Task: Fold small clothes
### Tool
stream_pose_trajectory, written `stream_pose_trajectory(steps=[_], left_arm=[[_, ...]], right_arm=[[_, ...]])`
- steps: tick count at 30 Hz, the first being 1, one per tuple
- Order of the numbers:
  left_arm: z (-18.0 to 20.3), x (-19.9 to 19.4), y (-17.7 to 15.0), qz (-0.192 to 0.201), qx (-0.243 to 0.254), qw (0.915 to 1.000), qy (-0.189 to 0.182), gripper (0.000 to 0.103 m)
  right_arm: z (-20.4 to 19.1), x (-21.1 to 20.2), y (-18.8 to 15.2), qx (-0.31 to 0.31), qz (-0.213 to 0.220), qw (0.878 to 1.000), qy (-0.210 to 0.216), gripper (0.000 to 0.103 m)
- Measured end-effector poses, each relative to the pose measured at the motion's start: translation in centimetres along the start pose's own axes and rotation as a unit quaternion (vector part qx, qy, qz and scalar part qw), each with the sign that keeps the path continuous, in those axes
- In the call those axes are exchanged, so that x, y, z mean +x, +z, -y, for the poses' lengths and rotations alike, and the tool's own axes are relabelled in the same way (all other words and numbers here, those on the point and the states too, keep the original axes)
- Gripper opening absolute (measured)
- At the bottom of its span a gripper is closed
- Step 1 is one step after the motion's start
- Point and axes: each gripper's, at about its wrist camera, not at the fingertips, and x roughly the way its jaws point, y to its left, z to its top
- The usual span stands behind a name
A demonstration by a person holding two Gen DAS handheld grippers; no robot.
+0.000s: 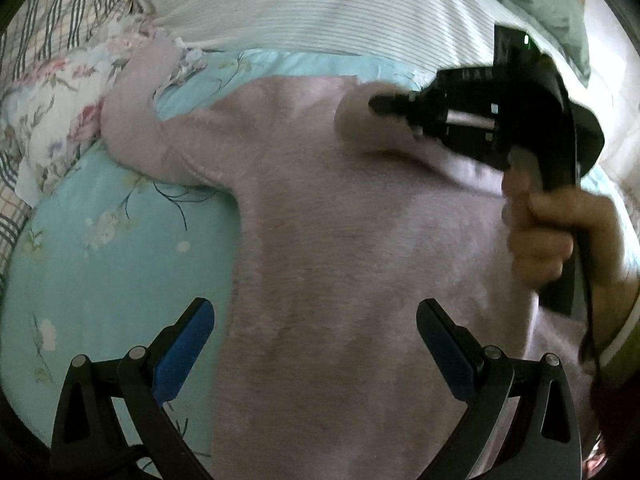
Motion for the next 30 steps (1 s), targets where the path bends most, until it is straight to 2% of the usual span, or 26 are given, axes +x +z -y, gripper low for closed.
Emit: stream_pose_trajectory(steps=[1,2,3,6,11,13,16,17,18,20,21,22,24,26,27,28,30], left_arm=[[-0.2,0.3,0.3,0.0,-0.005,1.0,-0.007,0.101],[-0.3,0.4,0.5,0.0,-0.007,0.9999,-0.011,0.101],[-0.3,0.7,0.9,0.001,-0.01,0.9998,-0.016,0.101],[-0.4,1.8,2.7,0.005,-0.015,0.9994,-0.031,0.101],[-1.1,5.4,7.3,0.0,-0.035,0.9976,-0.059,0.101],[-1.7,8.0,9.1,-0.017,-0.042,0.998,-0.045,0.101],[-2.9,11.4,10.4,-0.056,-0.054,0.9956,-0.052,0.097],[-3.0,12.4,10.6,-0.072,-0.055,0.9939,-0.062,0.093],[-3.1,13.0,10.6,-0.079,-0.054,0.993,-0.069,0.084],[-2.1,12.9,10.5,-0.061,-0.026,0.996,-0.059,0.061],[-1.5,12.6,10.5,-0.056,-0.011,0.9964,-0.062,0.024],[-1.0,12.3,10.6,-0.052,0.0,0.9965,-0.065,0.006],[0.1,10.9,10.7,-0.027,0.024,0.9978,-0.055,0.005],[0.2,8.2,11.1,0.033,0.041,0.9983,-0.027,0.005],[-0.5,7.5,11.6,0.049,0.034,0.9979,-0.024,0.005],[-1.8,6.8,12.2,0.069,0.018,0.9974,-0.006,0.005],[-4.3,7.0,13.3,0.078,-0.006,0.9961,0.04,0.005]], right_arm=[[0.4,0.1,-0.2,0.013,-0.012,1.0,0.003,0.024],[0.6,0.1,-0.5,0.017,-0.011,1.0,0.001,0.043],[0.9,-0.8,-0.7,0.017,-0.002,1.0,0.002,0.054],[0.8,-5.0,-0.9,0.007,0.034,0.999,0.004,0.055],[1.9,-11.8,-1.0,0.008,0.096,0.994,-0.054,0.055],[2.8,-14.2,-1.5,0.023,0.116,0.991,-0.069,0.055],[3.3,-17.2,-2.7,0.032,0.141,0.986,-0.086,0.055],[3.5,-17.9,-3.1,0.034,0.148,0.984,-0.089,0.055],[3.6,-18.6,-3.5,0.037,0.155,0.983,-0.093,0.055],[4.1,-19.8,-4.1,0.049,0.17,0.979,-0.098,0.055],[4.3,-20.3,-4.3,0.053,0.178,0.978,-0.099,0.055],[4.5,-20.7,-4.4,0.056,0.185,0.976,-0.1,0.055],[4.9,-21.4,-4.4,0.062,0.197,0.973,-0.103,0.055],[5.2,-22.0,-4.4,0.068,0.204,0.971,-0.107,0.055],[5.3,-22.4,-4.3,0.07,0.208,0.969,-0.113,0.055],[5.5,-22.9,-4.2,0.071,0.213,0.967,-0.123,0.055],[5.8,-23.6,-4.0,0.068,0.219,0.963,-0.142,0.055]])
